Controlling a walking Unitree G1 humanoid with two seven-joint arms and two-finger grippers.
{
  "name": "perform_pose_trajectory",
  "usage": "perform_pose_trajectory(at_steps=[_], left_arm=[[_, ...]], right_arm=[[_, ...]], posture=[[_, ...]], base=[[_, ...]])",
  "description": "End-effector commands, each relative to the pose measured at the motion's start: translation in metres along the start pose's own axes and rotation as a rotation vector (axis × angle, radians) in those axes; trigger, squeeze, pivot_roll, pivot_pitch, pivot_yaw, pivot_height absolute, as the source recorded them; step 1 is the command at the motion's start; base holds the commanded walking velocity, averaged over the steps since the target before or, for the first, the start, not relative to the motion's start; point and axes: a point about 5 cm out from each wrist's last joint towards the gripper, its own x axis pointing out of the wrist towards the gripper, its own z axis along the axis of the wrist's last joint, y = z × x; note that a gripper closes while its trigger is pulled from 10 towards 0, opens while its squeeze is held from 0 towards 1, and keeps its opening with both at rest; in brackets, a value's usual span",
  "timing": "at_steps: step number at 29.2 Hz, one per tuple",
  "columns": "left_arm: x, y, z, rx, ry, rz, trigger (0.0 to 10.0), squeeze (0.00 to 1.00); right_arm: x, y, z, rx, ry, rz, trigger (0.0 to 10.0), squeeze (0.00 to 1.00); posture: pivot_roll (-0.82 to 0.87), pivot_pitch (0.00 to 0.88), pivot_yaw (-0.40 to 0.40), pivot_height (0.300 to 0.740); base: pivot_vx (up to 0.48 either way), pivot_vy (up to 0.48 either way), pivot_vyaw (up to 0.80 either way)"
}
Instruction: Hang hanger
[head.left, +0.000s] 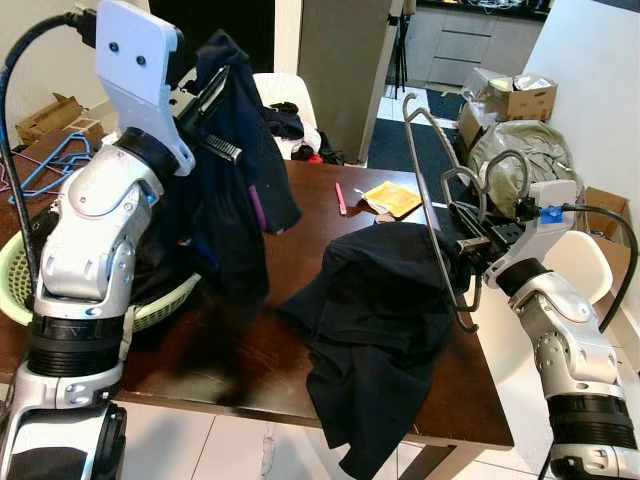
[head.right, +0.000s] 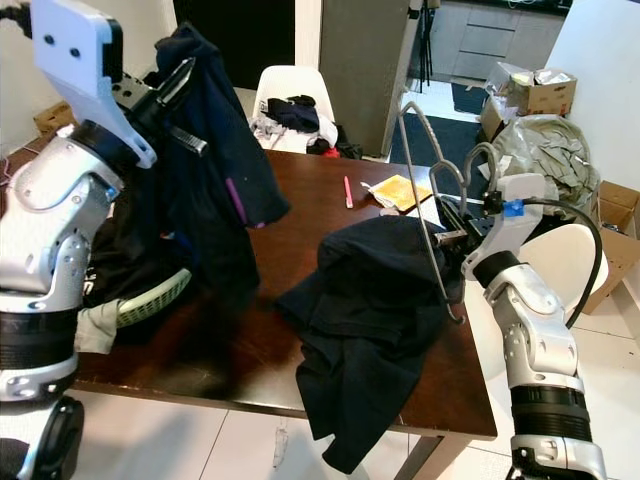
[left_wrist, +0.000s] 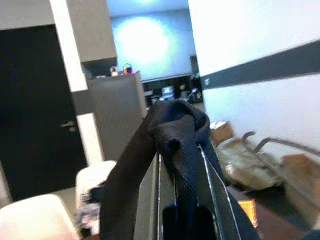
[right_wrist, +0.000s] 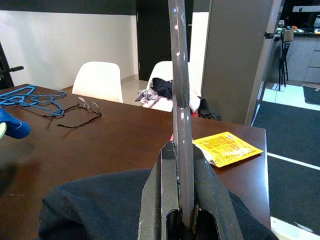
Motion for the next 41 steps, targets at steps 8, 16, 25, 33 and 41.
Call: perform_pose_trajectory(at_steps=[8,16,25,33,41], left_arm=[[-0.021,-0.045,-0.051,0.079,0.294,-0.306,10.0,0.0],[-0.042,-0.088,-0.088,0.09,0.456,-0.494,10.0,0.0],[-0.047,-0.086,-0.103,0.096,0.543,-0.383,10.0,1.0],[-0.055,-0.049,-0.107,0.064,0.643,0.055,10.0,1.0],[-0.081,-0.049,-0.083,-0.222,0.623,0.507,10.0,1.0]], right_arm=[[0.001,0.001,-0.002,-0.02,0.004,0.004,10.0,0.0],[0.002,0.001,0.0,-0.021,0.002,0.006,10.0,0.0],[0.002,0.003,-0.004,-0.023,0.012,0.011,10.0,0.0],[0.001,0.002,-0.004,-0.023,0.016,0.012,10.0,0.0],[0.002,0.002,-0.004,-0.026,0.018,0.016,10.0,0.0]], posture=[[0.07,0.026,-0.052,0.74],[0.07,0.03,-0.055,0.74],[0.07,0.039,-0.048,0.74],[0.07,0.051,-0.046,0.74],[0.09,0.065,-0.042,0.74]], base=[[0.0,0.0,0.0],[0.0,0.0,0.0],[0.0,0.0,0.0],[0.0,0.0,0.0],[0.0,0.0,0.0]])
